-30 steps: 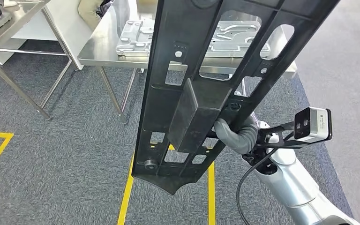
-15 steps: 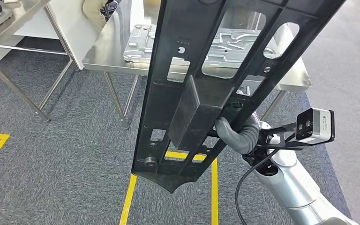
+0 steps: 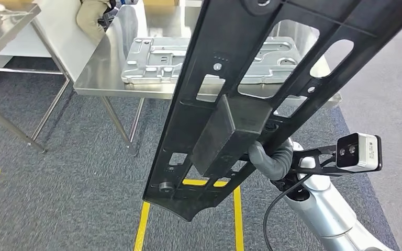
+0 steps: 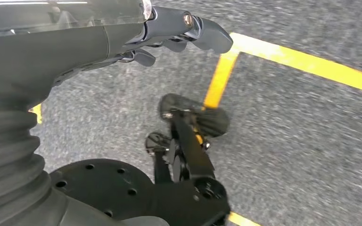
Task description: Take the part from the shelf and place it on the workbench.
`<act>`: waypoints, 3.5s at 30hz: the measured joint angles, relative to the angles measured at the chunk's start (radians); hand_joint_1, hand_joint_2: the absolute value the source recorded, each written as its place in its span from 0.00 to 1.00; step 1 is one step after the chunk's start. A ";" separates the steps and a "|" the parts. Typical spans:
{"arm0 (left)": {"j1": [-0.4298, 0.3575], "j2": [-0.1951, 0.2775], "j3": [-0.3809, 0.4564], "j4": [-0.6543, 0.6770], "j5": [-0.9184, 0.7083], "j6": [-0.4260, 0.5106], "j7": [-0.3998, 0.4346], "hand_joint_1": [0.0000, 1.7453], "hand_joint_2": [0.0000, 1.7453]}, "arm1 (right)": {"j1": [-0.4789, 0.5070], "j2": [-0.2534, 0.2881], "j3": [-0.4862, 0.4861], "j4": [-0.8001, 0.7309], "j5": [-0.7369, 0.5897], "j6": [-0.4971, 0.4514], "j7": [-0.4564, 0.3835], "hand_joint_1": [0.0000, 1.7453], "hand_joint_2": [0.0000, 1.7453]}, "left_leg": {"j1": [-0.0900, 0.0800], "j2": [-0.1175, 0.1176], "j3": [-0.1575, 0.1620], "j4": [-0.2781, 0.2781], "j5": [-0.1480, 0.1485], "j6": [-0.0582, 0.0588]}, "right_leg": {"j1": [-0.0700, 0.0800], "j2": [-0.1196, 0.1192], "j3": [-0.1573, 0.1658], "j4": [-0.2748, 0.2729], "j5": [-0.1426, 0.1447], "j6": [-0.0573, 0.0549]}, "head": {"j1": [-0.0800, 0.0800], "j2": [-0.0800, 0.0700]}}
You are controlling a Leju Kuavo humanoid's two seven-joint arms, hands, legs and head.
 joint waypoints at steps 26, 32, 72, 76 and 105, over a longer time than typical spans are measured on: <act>-0.011 0.003 -0.003 0.003 -0.006 0.015 0.000 0.00 1.00 | -0.032 0.021 -0.006 0.023 0.008 -0.029 -0.020 1.00 1.00 | -0.015 0.018 0.056 0.091 -0.072 0.016 | 0.008 -0.029 -0.069 -0.003 0.062 -0.013 | 0.002 0.000; -0.006 0.009 -0.003 0.003 -0.005 0.017 0.000 0.00 1.00 | -0.032 0.027 -0.004 0.023 0.003 -0.038 -0.014 1.00 1.00 | 0.001 0.012 0.022 -0.067 0.043 0.001 | 0.003 0.011 -0.002 0.003 0.002 0.004 | 0.001 0.000; -0.004 0.002 0.001 0.003 0.005 0.019 -0.013 0.00 1.00 | 0.040 -0.021 -0.068 -0.057 0.159 -0.095 0.064 1.00 1.00 | -0.005 0.013 0.070 -0.141 0.085 0.054 | 0.005 -0.032 -0.138 0.247 -0.109 0.047 | 0.011 0.000; -0.001 0.002 0.001 0.003 0.001 0.014 -0.012 0.00 1.00 | 0.065 -0.031 -0.083 -0.072 0.174 -0.093 0.062 1.00 1.00 | -0.005 0.011 0.104 -0.141 0.056 0.050 | -0.002 -0.036 -0.183 0.220 -0.009 0.049 | 0.012 0.000; -0.005 -0.008 0.025 0.003 0.016 0.013 -0.033 0.00 1.00 | -0.003 -0.065 -0.295 0.078 1.188 -0.507 0.305 1.00 1.00 | -0.006 0.009 0.075 -0.150 0.086 0.050 | -0.008 -0.037 -0.198 0.292 -0.080 0.046 | 0.019 0.000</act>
